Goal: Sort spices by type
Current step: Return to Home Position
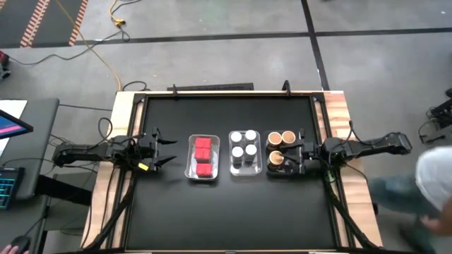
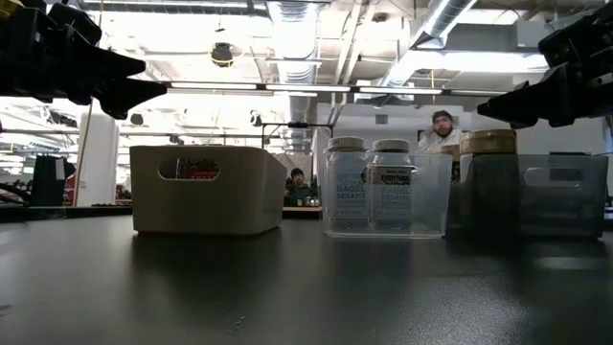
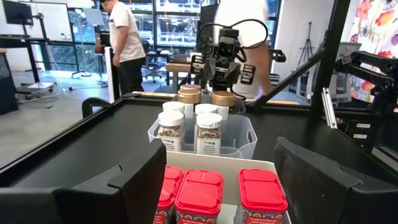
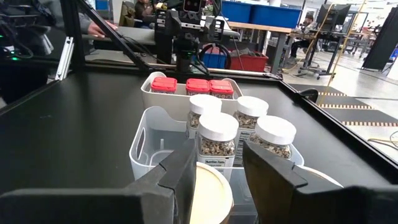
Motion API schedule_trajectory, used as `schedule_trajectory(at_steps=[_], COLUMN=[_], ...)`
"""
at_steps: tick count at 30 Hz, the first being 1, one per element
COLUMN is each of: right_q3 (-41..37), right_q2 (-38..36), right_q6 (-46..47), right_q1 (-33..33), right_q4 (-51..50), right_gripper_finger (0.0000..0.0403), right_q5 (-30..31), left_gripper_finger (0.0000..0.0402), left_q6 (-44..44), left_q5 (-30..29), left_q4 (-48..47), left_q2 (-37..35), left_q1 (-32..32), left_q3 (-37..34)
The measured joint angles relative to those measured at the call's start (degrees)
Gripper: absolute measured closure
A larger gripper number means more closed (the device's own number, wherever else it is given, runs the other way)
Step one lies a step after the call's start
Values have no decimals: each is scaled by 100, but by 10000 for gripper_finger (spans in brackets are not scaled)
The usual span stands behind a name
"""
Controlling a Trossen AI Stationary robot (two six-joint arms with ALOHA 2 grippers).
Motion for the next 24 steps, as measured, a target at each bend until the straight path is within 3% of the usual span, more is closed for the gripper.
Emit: schedule_trajectory(at_steps=[24], right_q3=[0], right_q2=[0], right_q6=[0], right_q1=[0], right_q4=[0], right_gripper_finger=[241], right_q5=[-1], left_gripper_finger=[116], left_q6=[0], left_q5=[0], left_q4=[2], left_q2=[0], left_q1=[0], left_q3=[0])
